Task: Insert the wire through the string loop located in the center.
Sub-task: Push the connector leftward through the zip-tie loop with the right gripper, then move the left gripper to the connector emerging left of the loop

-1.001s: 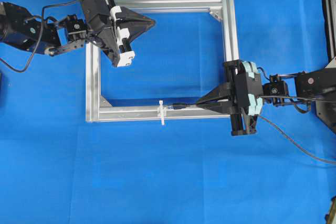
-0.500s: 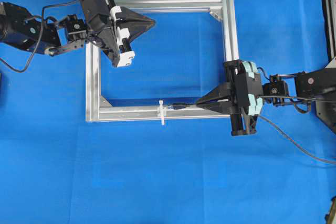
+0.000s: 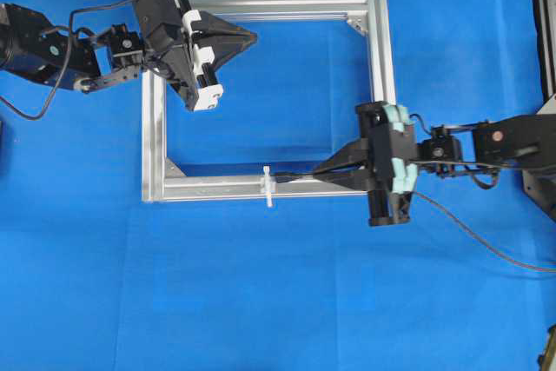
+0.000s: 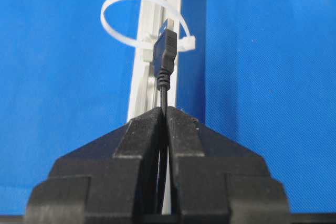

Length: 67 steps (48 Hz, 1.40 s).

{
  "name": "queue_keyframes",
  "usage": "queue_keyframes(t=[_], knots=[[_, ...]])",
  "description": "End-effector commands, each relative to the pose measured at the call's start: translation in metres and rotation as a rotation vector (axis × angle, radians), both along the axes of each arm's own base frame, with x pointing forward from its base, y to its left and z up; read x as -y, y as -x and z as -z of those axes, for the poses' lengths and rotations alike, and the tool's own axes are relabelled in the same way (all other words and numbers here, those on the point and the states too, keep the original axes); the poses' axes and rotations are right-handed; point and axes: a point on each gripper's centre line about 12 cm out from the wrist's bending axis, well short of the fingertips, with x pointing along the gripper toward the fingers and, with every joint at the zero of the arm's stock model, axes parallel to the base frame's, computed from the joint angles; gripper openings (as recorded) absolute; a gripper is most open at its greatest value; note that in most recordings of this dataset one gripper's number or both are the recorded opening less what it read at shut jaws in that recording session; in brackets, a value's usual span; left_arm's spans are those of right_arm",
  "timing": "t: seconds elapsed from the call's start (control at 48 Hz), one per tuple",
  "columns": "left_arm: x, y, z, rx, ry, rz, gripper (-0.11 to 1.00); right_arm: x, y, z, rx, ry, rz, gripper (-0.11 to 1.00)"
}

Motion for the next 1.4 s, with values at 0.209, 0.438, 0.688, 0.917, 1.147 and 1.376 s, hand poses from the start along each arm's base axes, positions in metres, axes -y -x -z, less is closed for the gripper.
queue_keyframes(t=[0.209, 0.438, 0.688, 0.917, 1.147, 1.376], knots=[[0.0, -0.002, -0.014, 0.04, -0.012, 0.002, 0.0, -0.002, -0.035, -0.003, 0.034, -0.002, 0.0, -0.03], [0.0, -0.002, -0.014, 0.039, -0.014, 0.004, 0.0, -0.004, -0.053, -0.006, 0.057, -0.001, -0.002, -0.03], [0.0, -0.002, -0.014, 0.04, -0.015, 0.003, 0.0, -0.004, -0.057, -0.008, 0.063, -0.002, -0.002, -0.03], [0.0, -0.002, -0.014, 0.041, -0.014, 0.004, 0.0, -0.004, -0.057, -0.007, 0.061, -0.002, -0.002, -0.03], [0.004, -0.003, -0.014, 0.04, -0.013, 0.016, 0.0, -0.004, -0.057, -0.007, 0.06, -0.001, -0.002, -0.03], [0.022, -0.003, -0.011, 0.032, 0.0, 0.059, 0.0, -0.004, -0.056, -0.007, 0.06, -0.001, -0.003, -0.03]])
